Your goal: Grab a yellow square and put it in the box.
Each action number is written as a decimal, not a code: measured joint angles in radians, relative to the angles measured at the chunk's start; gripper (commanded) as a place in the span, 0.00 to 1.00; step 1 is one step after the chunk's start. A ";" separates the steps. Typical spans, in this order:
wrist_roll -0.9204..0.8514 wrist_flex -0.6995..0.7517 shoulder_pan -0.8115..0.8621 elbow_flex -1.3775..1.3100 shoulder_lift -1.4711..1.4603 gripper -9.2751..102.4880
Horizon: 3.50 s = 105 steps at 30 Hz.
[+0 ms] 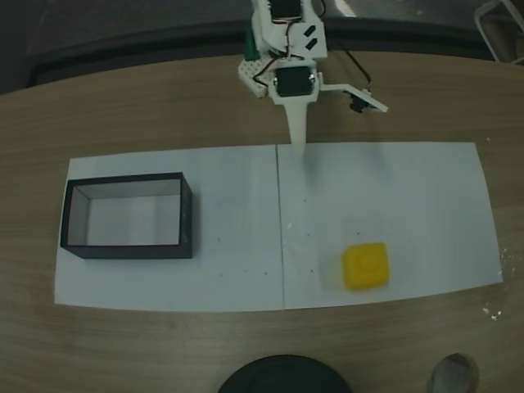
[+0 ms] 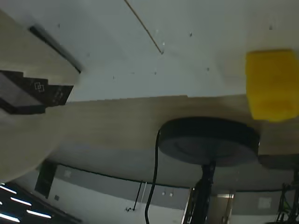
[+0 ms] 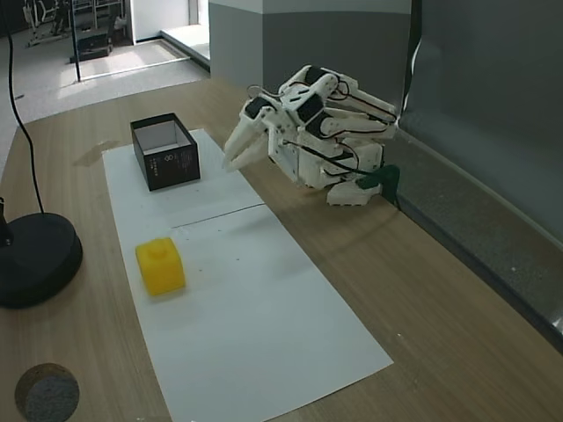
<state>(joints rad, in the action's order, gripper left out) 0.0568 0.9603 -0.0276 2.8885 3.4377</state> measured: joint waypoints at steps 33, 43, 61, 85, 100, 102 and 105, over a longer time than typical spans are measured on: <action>-0.023 0.591 -0.273 -1.755 -2.163 0.45; -0.023 0.638 -0.230 -2.005 -2.418 0.45; -0.026 0.647 -0.221 -2.094 -2.505 0.13; -0.063 0.764 0.163 -2.428 -2.278 0.13; -0.275 0.764 0.868 -2.434 -2.243 0.13; -0.282 0.764 0.884 -2.434 -2.276 0.13; -0.282 0.764 0.902 -2.434 -2.345 0.13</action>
<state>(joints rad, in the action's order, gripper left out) -0.2255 1.7242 0.8744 0.4541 1.0922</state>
